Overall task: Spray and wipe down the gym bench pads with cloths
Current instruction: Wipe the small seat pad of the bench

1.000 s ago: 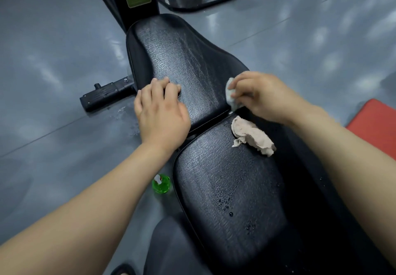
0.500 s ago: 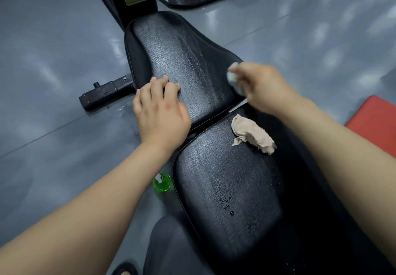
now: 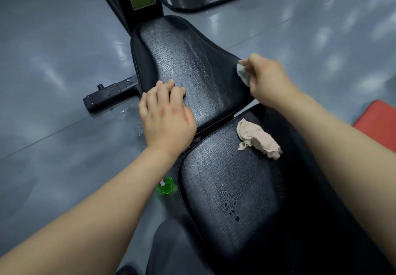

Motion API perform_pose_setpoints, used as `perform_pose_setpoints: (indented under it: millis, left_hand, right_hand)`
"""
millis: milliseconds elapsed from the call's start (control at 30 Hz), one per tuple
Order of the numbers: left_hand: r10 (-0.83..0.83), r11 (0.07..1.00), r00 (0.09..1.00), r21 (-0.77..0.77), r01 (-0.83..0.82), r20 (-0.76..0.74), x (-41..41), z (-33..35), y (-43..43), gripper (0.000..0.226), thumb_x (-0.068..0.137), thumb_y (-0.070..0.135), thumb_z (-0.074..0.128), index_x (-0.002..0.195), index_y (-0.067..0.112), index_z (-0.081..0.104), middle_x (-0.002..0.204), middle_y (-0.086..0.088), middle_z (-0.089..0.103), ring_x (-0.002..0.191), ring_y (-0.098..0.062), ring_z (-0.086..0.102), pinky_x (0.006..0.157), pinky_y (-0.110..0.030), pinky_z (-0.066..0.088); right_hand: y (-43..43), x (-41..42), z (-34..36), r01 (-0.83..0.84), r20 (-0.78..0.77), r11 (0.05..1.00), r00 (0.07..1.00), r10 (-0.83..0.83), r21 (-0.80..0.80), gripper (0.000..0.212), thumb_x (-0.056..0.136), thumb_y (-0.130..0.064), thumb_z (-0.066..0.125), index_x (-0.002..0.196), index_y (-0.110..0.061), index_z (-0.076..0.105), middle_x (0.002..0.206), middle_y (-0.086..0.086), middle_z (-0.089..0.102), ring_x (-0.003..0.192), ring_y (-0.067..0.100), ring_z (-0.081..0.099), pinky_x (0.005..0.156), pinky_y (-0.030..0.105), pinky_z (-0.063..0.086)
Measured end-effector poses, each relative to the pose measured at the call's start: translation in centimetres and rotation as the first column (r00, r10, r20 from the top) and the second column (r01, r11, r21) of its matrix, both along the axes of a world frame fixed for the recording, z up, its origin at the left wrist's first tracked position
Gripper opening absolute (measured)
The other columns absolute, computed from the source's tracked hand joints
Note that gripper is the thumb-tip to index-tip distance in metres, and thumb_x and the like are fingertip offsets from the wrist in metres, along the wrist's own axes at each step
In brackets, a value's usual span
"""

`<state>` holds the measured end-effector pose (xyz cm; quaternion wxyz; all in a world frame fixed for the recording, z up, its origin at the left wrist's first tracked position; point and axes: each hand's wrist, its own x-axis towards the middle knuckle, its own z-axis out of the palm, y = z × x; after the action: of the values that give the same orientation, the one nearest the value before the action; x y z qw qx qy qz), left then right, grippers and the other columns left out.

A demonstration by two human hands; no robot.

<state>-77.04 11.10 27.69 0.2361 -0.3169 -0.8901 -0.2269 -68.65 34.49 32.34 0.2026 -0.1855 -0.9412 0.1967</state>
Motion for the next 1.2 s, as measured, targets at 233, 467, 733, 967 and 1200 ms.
perform_pose_setpoints:
  millis: [233,467,733,967,1200]
  left_hand:
    - [-0.001,1.000,1.000,-0.009,0.001,0.015,0.0,0.0,0.0,0.035,0.084,0.026,0.041,0.110,0.017,0.063,0.136,-0.009,0.058,0.133,-0.035,0.047,0.113,-0.056,0.032]
    - [-0.036,0.999,0.999,0.028,0.035,0.032,-0.1,-0.1,-0.1,0.029,0.085,0.023,0.042,0.105,0.015,0.060,0.136,-0.008,0.058,0.134,-0.034,0.047,0.114,-0.056,0.031]
    - [-0.073,0.996,0.990,0.051,0.067,0.120,-0.4,0.3,-0.4,0.031,0.085,0.024,0.039,0.108,0.016,0.059,0.139,-0.007,0.056,0.135,-0.032,0.044,0.115,-0.055,0.029]
    - [-0.267,0.954,0.908,0.222,0.202,0.321,-2.1,1.0,-1.9,0.026,0.086,0.013,0.049,0.111,0.011,0.057,0.136,-0.007,0.051,0.129,-0.027,0.042,0.112,-0.036,0.027]
    - [-0.256,0.914,0.899,0.393,0.105,0.355,-1.9,1.3,-7.2,0.039,0.073,0.003,0.041,0.106,0.010,0.060,0.117,0.004,0.048,0.116,-0.015,0.042,0.102,-0.010,0.025]
  right_hand:
    - [-6.5,-1.1,0.3,-0.355,-0.014,0.935,0.935,0.355,0.012,0.040,0.099,-0.038,0.041,0.122,-0.013,0.062,0.113,0.005,0.071,0.108,0.027,0.066,0.094,0.039,0.052]
    - [-0.6,-0.6,0.0,-0.066,-0.033,0.998,0.997,0.065,-0.021,0.021,0.095,-0.017,0.050,0.112,-0.013,0.060,0.097,0.002,0.071,0.094,0.031,0.066,0.087,0.037,0.051]
    - [-6.2,-1.9,-0.5,-0.239,-0.099,0.971,0.966,0.238,0.004,0.023,0.098,-0.020,0.056,0.119,-0.012,0.062,0.111,0.004,0.072,0.109,0.027,0.066,0.092,0.041,0.052]
    - [-7.6,-1.0,-0.6,-0.391,-0.088,0.920,0.916,0.391,0.025,0.021,0.092,-0.007,0.064,0.113,-0.008,0.062,0.116,0.009,0.067,0.110,0.026,0.064,0.095,0.032,0.049]
    - [-7.1,-1.6,0.1,-0.164,-0.105,0.983,0.979,0.172,0.083,0.029,0.091,-0.030,0.071,0.116,-0.017,0.062,0.136,0.005,0.055,0.130,0.025,0.052,0.102,0.041,0.047]
